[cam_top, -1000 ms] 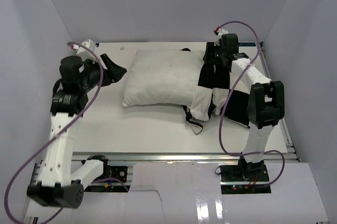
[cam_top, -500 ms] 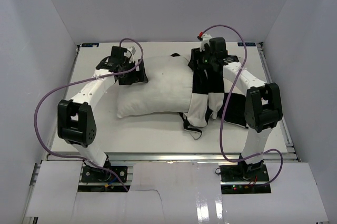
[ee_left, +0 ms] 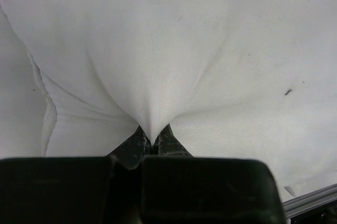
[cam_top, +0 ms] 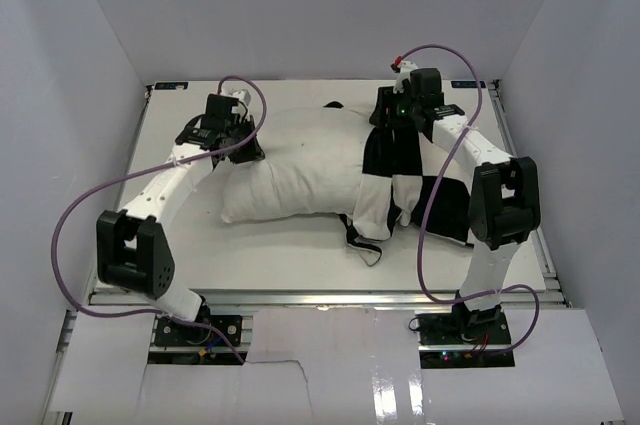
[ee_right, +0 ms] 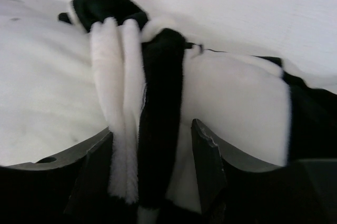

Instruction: Remove the pillowcase from the pillow

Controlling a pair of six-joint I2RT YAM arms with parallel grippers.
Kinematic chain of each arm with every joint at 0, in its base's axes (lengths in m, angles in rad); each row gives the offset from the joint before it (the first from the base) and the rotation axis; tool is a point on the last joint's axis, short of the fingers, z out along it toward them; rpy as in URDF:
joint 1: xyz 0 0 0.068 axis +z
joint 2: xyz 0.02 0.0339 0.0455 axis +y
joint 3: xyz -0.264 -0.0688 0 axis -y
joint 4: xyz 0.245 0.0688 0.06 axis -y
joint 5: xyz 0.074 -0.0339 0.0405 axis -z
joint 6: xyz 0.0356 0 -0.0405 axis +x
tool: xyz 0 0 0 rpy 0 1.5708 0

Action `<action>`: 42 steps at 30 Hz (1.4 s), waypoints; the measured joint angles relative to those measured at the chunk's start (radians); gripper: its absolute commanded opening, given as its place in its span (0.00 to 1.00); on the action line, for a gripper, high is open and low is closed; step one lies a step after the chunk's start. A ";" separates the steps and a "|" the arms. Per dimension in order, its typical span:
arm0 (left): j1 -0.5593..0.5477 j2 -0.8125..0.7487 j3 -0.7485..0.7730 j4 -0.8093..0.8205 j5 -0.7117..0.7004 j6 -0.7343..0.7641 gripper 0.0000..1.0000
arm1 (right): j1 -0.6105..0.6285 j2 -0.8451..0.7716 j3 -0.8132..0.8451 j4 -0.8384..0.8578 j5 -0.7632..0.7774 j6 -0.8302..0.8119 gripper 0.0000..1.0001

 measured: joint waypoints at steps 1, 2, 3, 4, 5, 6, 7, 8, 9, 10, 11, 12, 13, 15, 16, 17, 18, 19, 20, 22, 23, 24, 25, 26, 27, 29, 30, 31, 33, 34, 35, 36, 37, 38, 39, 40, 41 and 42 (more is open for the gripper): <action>-0.004 -0.041 -0.022 0.001 -0.007 -0.011 0.00 | -0.010 0.002 0.010 -0.014 0.016 0.004 0.56; -0.006 -0.082 -0.041 -0.002 -0.010 -0.021 0.00 | -0.021 0.008 0.027 -0.029 0.037 0.009 0.56; -0.009 -0.127 -0.060 -0.005 -0.011 -0.034 0.00 | -0.031 0.016 0.052 -0.048 0.063 0.015 0.56; -0.012 -0.175 -0.076 -0.006 -0.011 -0.047 0.00 | -0.041 0.032 0.083 -0.069 0.086 0.021 0.55; -0.013 -0.220 -0.093 -0.005 -0.011 -0.060 0.00 | -0.050 0.047 0.113 -0.084 0.106 0.027 0.55; -0.015 -0.271 -0.111 -0.008 -0.012 -0.075 0.00 | -0.059 0.063 0.141 -0.101 0.128 0.038 0.55; -0.017 -0.323 -0.125 -0.011 -0.011 -0.091 0.00 | -0.069 0.076 0.158 -0.116 0.142 0.049 0.55; -0.018 -0.366 -0.134 -0.013 -0.010 -0.106 0.00 | -0.076 0.081 0.161 -0.124 0.145 0.064 0.56; -0.019 -0.409 -0.137 -0.018 -0.007 -0.122 0.00 | -0.081 0.083 0.161 -0.140 0.146 0.080 0.56; -0.019 -0.446 -0.137 -0.021 0.000 -0.134 0.00 | -0.081 0.084 0.161 -0.153 0.145 0.095 0.58; -0.019 -0.472 -0.137 -0.021 0.008 -0.145 0.00 | -0.077 0.084 0.161 -0.163 0.136 0.100 0.61; -0.019 -0.494 -0.137 -0.023 0.016 -0.155 0.00 | -0.069 0.082 0.161 -0.167 0.126 0.101 0.66; -0.019 -0.509 -0.137 -0.026 0.021 -0.163 0.00 | -0.059 0.077 0.161 -0.172 0.113 0.099 0.71; -0.016 -0.528 -0.142 -0.033 0.025 -0.175 0.00 | -0.025 0.058 0.161 -0.195 0.085 0.082 0.87; -0.014 -0.534 -0.148 -0.034 0.026 -0.179 0.00 | -0.007 0.034 0.158 -0.211 0.075 0.075 0.94; -0.012 -0.539 -0.158 -0.035 0.025 -0.182 0.00 | 0.011 0.003 0.147 -0.219 0.066 0.069 0.96; -0.010 -0.544 -0.171 -0.037 0.024 -0.182 0.00 | 0.031 -0.039 0.130 -0.224 0.060 0.060 0.98; -0.010 -0.547 -0.181 -0.039 0.022 -0.182 0.00 | 0.058 -0.094 0.111 -0.237 0.053 0.051 0.98; -0.010 -0.549 -0.189 -0.042 0.021 -0.183 0.00 | 0.082 -0.146 0.098 -0.249 0.048 0.046 0.98; -0.007 -0.548 -0.190 -0.052 0.020 -0.188 0.00 | 0.135 -0.258 0.075 -0.256 0.039 0.041 0.98; -0.007 -0.549 -0.190 -0.052 0.021 -0.190 0.00 | 0.165 -0.316 0.054 -0.249 0.041 0.040 0.97; -0.007 -0.549 -0.190 -0.052 0.021 -0.194 0.00 | 0.199 -0.378 0.014 -0.230 0.045 0.040 0.97; -0.007 -0.549 -0.190 -0.052 0.020 -0.196 0.00 | 0.237 -0.451 -0.055 -0.198 0.052 0.040 0.97; -0.007 -0.549 -0.190 -0.053 0.020 -0.198 0.00 | 0.271 -0.513 -0.121 -0.187 0.063 0.042 0.98; -0.007 -0.549 -0.189 -0.053 0.021 -0.200 0.00 | 0.319 -0.579 -0.202 -0.171 0.083 0.045 0.98; -0.007 -0.546 -0.183 -0.056 0.021 -0.206 0.00 | 0.410 -0.681 -0.369 -0.166 0.142 0.056 0.99; -0.007 -0.546 -0.181 -0.058 0.021 -0.208 0.00 | 0.455 -0.721 -0.452 -0.166 0.167 0.069 0.99; -0.007 -0.544 -0.178 -0.061 0.021 -0.210 0.00 | 0.488 -0.758 -0.534 -0.172 0.190 0.082 1.00; -0.007 -0.541 -0.169 -0.068 0.022 -0.215 0.00 | 0.527 -0.827 -0.655 -0.213 0.235 0.113 1.00; -0.007 -0.539 -0.164 -0.070 0.024 -0.217 0.00 | 0.541 -0.863 -0.702 -0.229 0.257 0.130 1.00; -0.008 -0.537 -0.159 -0.071 0.028 -0.221 0.00 | 0.552 -0.896 -0.737 -0.245 0.279 0.149 1.00; -0.008 -0.537 -0.158 -0.071 0.030 -0.223 0.00 | 0.559 -0.920 -0.752 -0.255 0.293 0.159 1.00; -0.008 -0.537 -0.156 -0.072 0.035 -0.227 0.00 | 0.564 -0.936 -0.761 -0.253 0.306 0.173 1.00; -0.008 -0.537 -0.155 -0.073 0.038 -0.231 0.00 | 0.567 -0.944 -0.764 -0.247 0.313 0.180 1.00; -0.008 -0.537 -0.154 -0.074 0.042 -0.233 0.00 | 0.569 -0.944 -0.765 -0.237 0.319 0.186 1.00; -0.008 -0.536 -0.154 -0.075 0.043 -0.234 0.00 | 0.569 -0.938 -0.767 -0.222 0.323 0.192 1.00; -0.008 -0.536 -0.154 -0.075 0.045 -0.235 0.00 | 0.569 -0.925 -0.768 -0.204 0.324 0.198 1.00; -0.008 -0.534 -0.153 -0.075 0.048 -0.236 0.00 | 0.569 -0.905 -0.768 -0.185 0.327 0.203 1.00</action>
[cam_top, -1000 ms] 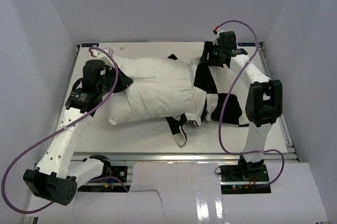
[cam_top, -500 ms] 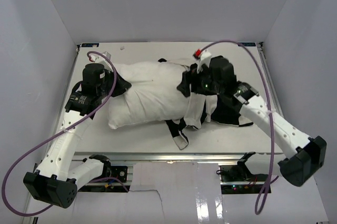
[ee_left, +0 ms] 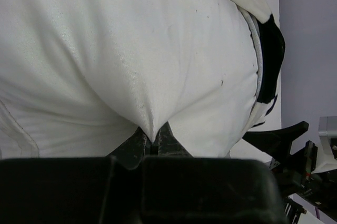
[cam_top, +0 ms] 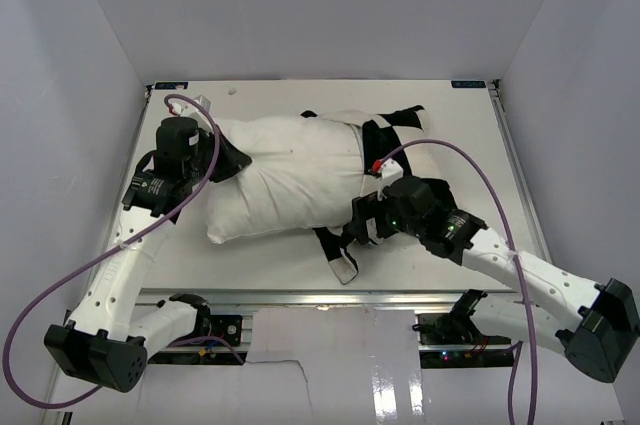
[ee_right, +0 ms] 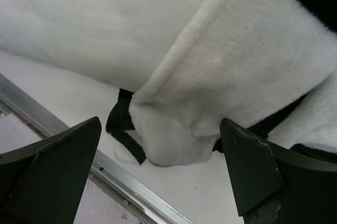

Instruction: Remove the pillowcase from the pillow

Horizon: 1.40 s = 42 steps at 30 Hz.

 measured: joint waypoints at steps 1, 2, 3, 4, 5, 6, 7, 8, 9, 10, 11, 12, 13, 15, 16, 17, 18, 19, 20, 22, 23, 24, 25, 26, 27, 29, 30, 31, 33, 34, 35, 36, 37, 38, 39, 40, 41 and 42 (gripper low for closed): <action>0.000 0.002 0.002 -0.001 0.001 -0.002 0.00 | 0.000 0.024 0.000 0.018 0.004 0.006 0.95; 0.000 0.008 0.006 -0.005 0.002 -0.003 0.00 | 0.000 0.056 -0.001 0.036 0.019 0.013 0.91; 0.000 0.014 0.014 -0.008 0.004 -0.002 0.00 | 0.000 0.086 -0.001 0.047 0.035 0.019 0.86; 0.000 0.028 0.029 -0.019 0.004 0.001 0.00 | 0.000 0.120 -0.002 0.056 0.057 0.027 0.81; 0.000 0.046 0.053 -0.031 0.003 0.005 0.00 | -0.001 0.147 -0.002 0.061 0.078 0.033 0.69; 0.000 0.071 0.086 -0.050 0.003 0.013 0.00 | -0.004 0.174 -0.003 0.066 0.101 0.039 0.63; 0.000 0.103 0.133 -0.080 0.002 0.022 0.00 | -0.015 0.194 -0.008 0.072 0.116 0.050 0.56; 0.000 0.137 0.179 -0.100 0.000 0.032 0.00 | -0.031 0.206 -0.015 0.076 0.131 0.059 0.33; 0.000 0.173 0.234 -0.120 0.000 0.042 0.00 | -0.055 0.216 -0.023 0.077 0.151 0.068 0.20; 0.000 0.207 0.287 -0.141 0.000 0.050 0.00 | -0.088 0.222 -0.032 0.082 0.164 0.087 0.08; 0.000 0.233 0.332 -0.156 0.002 0.057 0.00 | -0.116 0.224 -0.039 0.087 0.170 0.097 0.08; 0.001 0.258 0.377 -0.174 0.005 0.062 0.00 | -0.153 0.223 -0.050 0.097 0.173 0.116 0.08; 0.001 0.278 0.418 -0.191 0.012 0.066 0.00 | -0.198 0.217 -0.063 0.111 0.172 0.131 0.08; 0.006 0.315 0.494 -0.234 0.035 0.077 0.00 | -0.260 0.201 -0.083 0.134 0.169 0.153 0.08; 0.011 0.332 0.527 -0.250 0.048 0.083 0.00 | -0.329 0.179 -0.103 0.151 0.161 0.159 0.08; 0.020 0.346 0.554 -0.265 0.063 0.090 0.00 | -0.377 0.162 -0.116 0.167 0.158 0.166 0.08; 0.030 0.359 0.576 -0.282 0.080 0.099 0.00 | -0.425 0.143 -0.130 0.184 0.153 0.174 0.08; 0.039 0.365 0.586 -0.293 0.090 0.106 0.00 | -0.467 0.127 -0.140 0.196 0.147 0.180 0.08; 0.050 0.371 0.593 -0.309 0.105 0.113 0.00 | -0.507 0.113 -0.151 0.207 0.133 0.183 0.08; 0.075 0.377 0.596 -0.342 0.134 0.128 0.00 | -0.584 0.099 -0.172 0.229 0.101 0.185 0.08; 0.084 0.381 0.599 -0.359 0.146 0.135 0.00 | -0.631 0.098 -0.183 0.241 0.063 0.186 0.08; 0.095 0.386 0.606 -0.380 0.161 0.142 0.00 | -0.685 0.100 -0.196 0.256 0.018 0.183 0.08; 0.101 0.390 0.610 -0.389 0.174 0.147 0.00 | -0.739 0.105 -0.206 0.266 -0.027 0.181 0.08; 0.105 0.392 0.611 -0.394 0.190 0.154 0.00 | -0.783 0.111 -0.214 0.273 -0.063 0.177 0.08; 0.106 0.392 0.607 -0.396 0.214 0.159 0.00 | -0.816 0.115 -0.217 0.272 -0.098 0.167 0.08; 0.109 0.377 0.574 -0.381 0.259 0.169 0.00 | -0.847 0.114 -0.218 0.262 -0.158 0.132 0.16; 0.112 0.362 0.546 -0.364 0.273 0.172 0.00 | -0.854 0.106 -0.215 0.247 -0.183 0.112 0.21; 0.118 0.344 0.515 -0.348 0.283 0.174 0.00 | -0.858 0.095 -0.211 0.231 -0.197 0.097 0.36; 0.134 0.275 0.400 -0.280 0.301 0.176 0.00 | -0.863 0.049 -0.183 0.148 -0.212 0.059 0.52; 0.142 0.232 0.331 -0.245 0.308 0.175 0.00 | -0.867 0.019 -0.162 0.104 -0.208 0.041 0.64; 0.150 0.187 0.261 -0.209 0.315 0.174 0.00 | -0.872 -0.016 -0.134 0.064 -0.205 0.025 0.67; 0.157 0.139 0.190 -0.178 0.321 0.170 0.00 | -0.871 -0.046 -0.103 0.040 -0.205 0.010 0.69; 0.163 0.099 0.133 -0.155 0.326 0.163 0.00 | -0.868 -0.072 -0.063 0.022 -0.216 -0.003 0.72; 0.167 0.057 0.073 -0.123 0.332 0.154 0.00 | -0.859 -0.085 -0.024 0.014 -0.236 -0.011 0.74; 0.168 0.018 0.016 -0.091 0.338 0.147 0.00 | -0.840 -0.088 0.019 0.018 -0.259 -0.021 0.75; 0.168 -0.010 -0.026 -0.071 0.344 0.141 0.00 | -0.811 -0.079 0.059 0.025 -0.273 -0.032 0.79; 0.168 -0.034 -0.066 -0.048 0.348 0.134 0.00 | -0.776 -0.066 0.099 0.032 -0.287 -0.043 0.81; 0.168 -0.050 -0.091 -0.036 0.352 0.130 0.00 | -0.715 -0.037 0.143 0.042 -0.282 -0.061 0.83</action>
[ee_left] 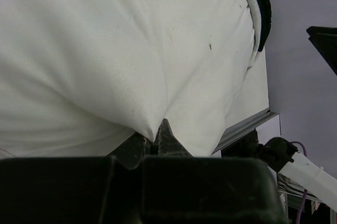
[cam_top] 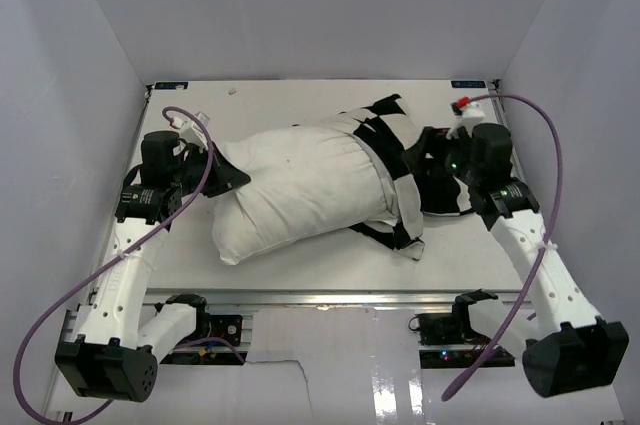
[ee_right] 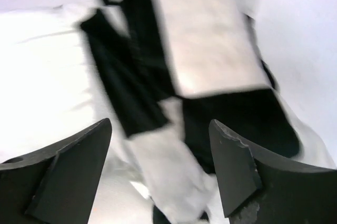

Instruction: Remove the pillowcase from the pillow

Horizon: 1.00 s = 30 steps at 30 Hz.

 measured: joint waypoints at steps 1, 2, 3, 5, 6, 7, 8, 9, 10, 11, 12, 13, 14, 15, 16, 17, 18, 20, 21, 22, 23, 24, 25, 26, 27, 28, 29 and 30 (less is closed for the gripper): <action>0.000 -0.010 -0.021 0.011 0.002 -0.005 0.00 | 0.058 0.028 0.036 0.013 -0.001 -0.014 0.86; 0.000 -0.016 -0.035 0.026 0.006 -0.008 0.00 | 0.124 0.071 0.076 0.027 -0.004 -0.034 0.87; 0.000 -0.022 -0.048 0.040 0.009 -0.011 0.00 | 0.175 0.112 0.108 0.035 -0.012 -0.052 0.87; 0.001 -0.034 -0.064 0.057 0.011 -0.014 0.00 | 0.256 0.205 0.182 0.043 -0.016 -0.086 0.87; 0.000 -0.042 -0.071 0.063 0.014 -0.015 0.00 | 0.283 0.265 0.232 0.042 -0.015 -0.106 0.87; 0.000 -0.053 -0.076 0.069 0.016 -0.015 0.00 | 0.300 0.323 0.282 0.044 -0.009 -0.127 0.87; 0.000 -0.063 -0.079 0.075 0.016 -0.015 0.00 | 0.312 0.377 0.324 0.047 -0.002 -0.145 0.87; 0.000 -0.072 -0.081 0.081 0.018 -0.015 0.00 | 0.319 0.422 0.357 0.045 0.009 -0.160 0.87; 0.000 -0.082 -0.083 0.084 0.019 -0.014 0.00 | 0.323 0.467 0.394 0.037 0.024 -0.182 0.87; 0.000 -0.089 -0.084 0.084 0.020 -0.014 0.00 | 0.326 0.516 0.431 0.036 0.041 -0.204 0.87; -0.001 -0.094 -0.084 0.083 0.022 -0.014 0.00 | 0.328 0.565 0.467 0.029 0.060 -0.229 0.87; -0.001 -0.098 -0.084 0.083 0.023 -0.014 0.00 | 0.328 0.609 0.506 0.015 0.078 -0.249 0.87; -0.001 -0.100 -0.084 0.084 0.023 -0.014 0.00 | 0.328 0.664 0.550 0.003 0.096 -0.271 0.87; -0.001 -0.100 -0.084 0.083 0.023 -0.014 0.00 | 0.328 0.709 0.588 -0.007 0.109 -0.289 0.86; -0.001 -0.100 -0.084 0.083 0.021 -0.014 0.00 | 0.328 0.763 0.636 -0.029 0.122 -0.309 0.83; -0.001 -0.100 -0.084 0.082 0.016 -0.015 0.00 | 0.328 0.809 0.673 -0.040 0.130 -0.323 0.82; -0.002 -0.100 -0.083 0.082 0.011 -0.016 0.00 | 0.328 0.846 0.705 -0.056 0.136 -0.335 0.80; -0.002 -0.098 -0.071 0.072 -0.005 -0.018 0.00 | 0.327 0.908 0.743 -0.072 0.153 -0.350 0.68; -0.002 -0.096 -0.058 0.066 -0.014 -0.019 0.00 | 0.325 0.925 0.751 -0.077 0.156 -0.354 0.63; -0.003 -0.093 -0.041 0.055 -0.021 -0.023 0.00 | 0.324 0.940 0.761 -0.084 0.156 -0.352 0.54; -0.005 -0.089 -0.016 0.042 -0.029 -0.024 0.00 | 0.320 0.954 0.775 -0.087 0.154 -0.353 0.50; -0.007 -0.086 0.008 0.031 -0.039 -0.026 0.00 | 0.315 0.967 0.793 -0.090 0.153 -0.347 0.45; -0.008 -0.084 0.034 0.020 -0.047 -0.029 0.00 | 0.303 0.980 0.812 -0.091 0.152 -0.339 0.34; -0.008 -0.084 0.062 0.012 -0.056 -0.031 0.00 | 0.286 0.993 0.828 -0.092 0.150 -0.336 0.19; -0.009 -0.084 0.097 -0.011 -0.072 -0.034 0.00 | 0.267 1.005 0.843 -0.098 0.141 -0.326 0.08; -0.010 -0.084 0.131 -0.028 -0.084 -0.034 0.00 | 0.243 1.019 0.858 -0.101 0.143 -0.319 0.08; -0.010 -0.084 0.174 -0.054 -0.102 -0.034 0.00 | 0.211 1.032 0.867 -0.104 0.150 -0.315 0.08; -0.009 -0.084 0.225 -0.083 -0.124 -0.033 0.00 | 0.179 1.042 0.871 -0.106 0.156 -0.311 0.08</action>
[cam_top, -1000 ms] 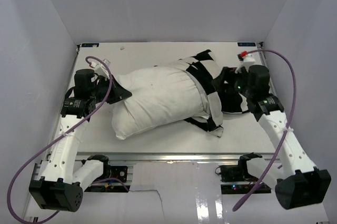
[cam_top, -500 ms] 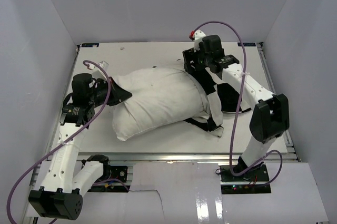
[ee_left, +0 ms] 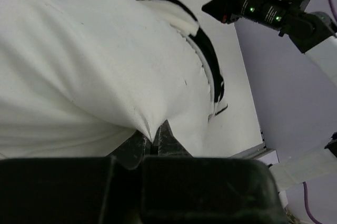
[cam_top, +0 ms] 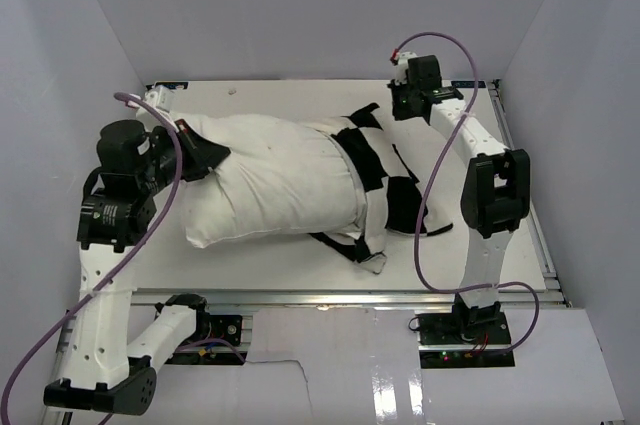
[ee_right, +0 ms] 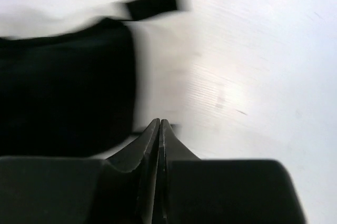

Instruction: Remove the pillowcase from the pillow

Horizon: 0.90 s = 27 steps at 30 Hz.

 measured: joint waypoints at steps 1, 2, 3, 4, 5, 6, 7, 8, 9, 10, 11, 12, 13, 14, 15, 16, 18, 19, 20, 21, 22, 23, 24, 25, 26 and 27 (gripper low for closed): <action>0.000 -0.001 0.045 -0.023 -0.021 0.002 0.00 | -0.034 0.008 0.000 -0.003 0.006 0.003 0.08; 0.000 -0.004 0.088 -0.039 -0.038 0.003 0.00 | -0.070 0.016 0.000 -0.011 0.011 0.005 0.08; 0.001 -0.010 0.132 -0.054 -0.060 0.003 0.00 | -0.104 0.021 0.000 -0.017 0.017 0.011 0.08; 0.001 -0.017 0.161 -0.061 -0.072 0.002 0.00 | -0.133 0.022 0.000 -0.022 0.019 0.019 0.08; 0.002 -0.026 0.180 -0.064 -0.082 0.000 0.00 | -0.159 0.021 0.000 -0.024 0.018 0.027 0.08; 0.002 -0.039 0.192 -0.067 -0.090 -0.002 0.00 | -0.178 0.017 -0.001 -0.023 0.011 0.035 0.10; 0.002 -0.050 0.194 -0.068 -0.093 -0.004 0.00 | -0.187 0.010 -0.004 -0.023 -0.005 0.044 0.14; 0.003 -0.063 0.192 -0.074 -0.096 -0.005 0.00 | -0.190 -0.005 -0.018 -0.019 -0.027 0.053 0.19; 0.003 -0.072 0.189 -0.079 -0.098 -0.006 0.00 | -0.188 -0.024 -0.035 -0.019 -0.055 0.059 0.28; 0.003 -0.079 0.174 -0.070 -0.097 -0.008 0.00 | -0.179 -0.048 -0.056 -0.021 -0.090 0.064 0.32; 0.003 -0.084 0.154 -0.063 -0.097 -0.010 0.00 | -0.166 -0.076 -0.074 -0.026 -0.121 0.064 0.37; 0.003 -0.084 0.132 -0.055 -0.097 -0.012 0.00 | -0.149 -0.102 -0.085 -0.028 -0.153 0.067 0.47; 0.003 -0.081 0.113 -0.048 -0.098 -0.013 0.00 | -0.129 -0.135 -0.097 -0.028 -0.194 0.069 0.51; 0.003 -0.076 0.092 -0.044 -0.098 -0.013 0.00 | -0.103 -0.168 -0.108 -0.028 -0.230 0.069 0.55; 0.005 -0.069 0.077 -0.043 -0.098 -0.014 0.00 | -0.078 -0.200 -0.115 -0.028 -0.262 0.069 0.64; 0.005 -0.061 0.064 -0.043 -0.098 -0.015 0.00 | -0.046 -0.233 -0.117 -0.026 -0.294 0.072 0.69; 0.006 -0.043 0.047 -0.038 -0.098 -0.015 0.00 | 0.016 -0.291 -0.119 -0.014 -0.346 0.072 0.91; 0.007 -0.035 0.041 -0.037 -0.098 -0.015 0.00 | 0.047 -0.314 -0.119 -0.006 -0.373 0.072 0.94; 0.007 -0.030 0.033 -0.034 -0.097 -0.015 0.00 | 0.084 -0.334 -0.119 0.003 -0.394 0.069 0.95; 0.007 -0.027 0.025 -0.033 -0.096 -0.015 0.00 | 0.114 -0.346 -0.116 0.003 -0.409 0.061 0.97; 0.007 -0.025 0.019 -0.031 -0.093 -0.015 0.00 | 0.143 -0.349 -0.109 -0.003 -0.418 0.055 0.98; 0.007 -0.024 0.014 -0.030 -0.093 -0.015 0.00 | 0.165 -0.346 -0.099 -0.006 -0.422 0.047 0.98; 0.007 -0.023 0.011 -0.030 -0.093 -0.015 0.00 | 0.183 -0.337 -0.089 -0.010 -0.421 0.034 0.98; 0.007 -0.023 0.011 -0.029 -0.093 -0.014 0.00 | 0.200 -0.322 -0.077 -0.018 -0.417 0.021 0.97; 0.007 -0.023 0.011 -0.029 -0.093 -0.014 0.00 | 0.209 -0.307 -0.069 -0.026 -0.409 0.008 0.97; 0.007 -0.024 0.011 -0.028 -0.092 -0.014 0.00 | 0.216 -0.289 -0.063 -0.033 -0.396 -0.004 0.97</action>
